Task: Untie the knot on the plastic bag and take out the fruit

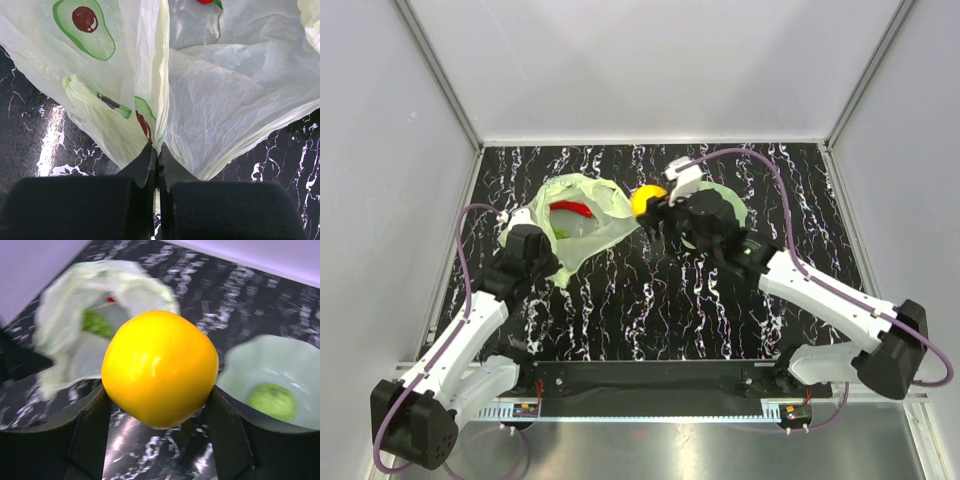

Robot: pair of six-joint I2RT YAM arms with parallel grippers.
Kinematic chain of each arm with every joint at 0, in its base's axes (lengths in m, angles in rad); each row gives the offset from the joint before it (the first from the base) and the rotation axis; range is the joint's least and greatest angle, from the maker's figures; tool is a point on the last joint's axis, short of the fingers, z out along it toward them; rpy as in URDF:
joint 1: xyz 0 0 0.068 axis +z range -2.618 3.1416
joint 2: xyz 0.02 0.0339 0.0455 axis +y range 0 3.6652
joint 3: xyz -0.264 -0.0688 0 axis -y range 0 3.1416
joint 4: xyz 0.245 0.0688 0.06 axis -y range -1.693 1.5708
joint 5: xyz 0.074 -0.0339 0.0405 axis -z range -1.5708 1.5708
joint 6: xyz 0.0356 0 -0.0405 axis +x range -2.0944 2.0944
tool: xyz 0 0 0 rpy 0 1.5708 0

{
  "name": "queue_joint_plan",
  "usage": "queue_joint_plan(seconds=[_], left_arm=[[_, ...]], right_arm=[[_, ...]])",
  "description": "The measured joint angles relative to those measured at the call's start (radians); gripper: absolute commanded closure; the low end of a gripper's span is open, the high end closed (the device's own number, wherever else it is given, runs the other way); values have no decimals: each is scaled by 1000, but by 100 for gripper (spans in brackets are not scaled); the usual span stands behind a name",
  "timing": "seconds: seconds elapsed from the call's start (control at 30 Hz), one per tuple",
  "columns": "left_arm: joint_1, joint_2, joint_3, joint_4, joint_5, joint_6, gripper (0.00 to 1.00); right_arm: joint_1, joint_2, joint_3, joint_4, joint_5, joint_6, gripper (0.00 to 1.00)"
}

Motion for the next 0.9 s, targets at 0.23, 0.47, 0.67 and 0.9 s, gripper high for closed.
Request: queue_joint_plan(seconds=[0.23, 0.47, 0.67, 0.9], left_arm=[[0, -4, 0, -1, 19, 5, 100], [0, -42, 2, -11, 29, 23, 100], [0, -50, 3, -16, 34, 39, 100], [0, -40, 3, -16, 55, 46, 100]], right_arm=[[-257, 41, -24, -104, 168, 53, 73], [-393, 252, -23, -162, 212, 88, 71], [-444, 337, -2, -177, 231, 105, 61], [-466, 349, 50, -187, 217, 107, 21]])
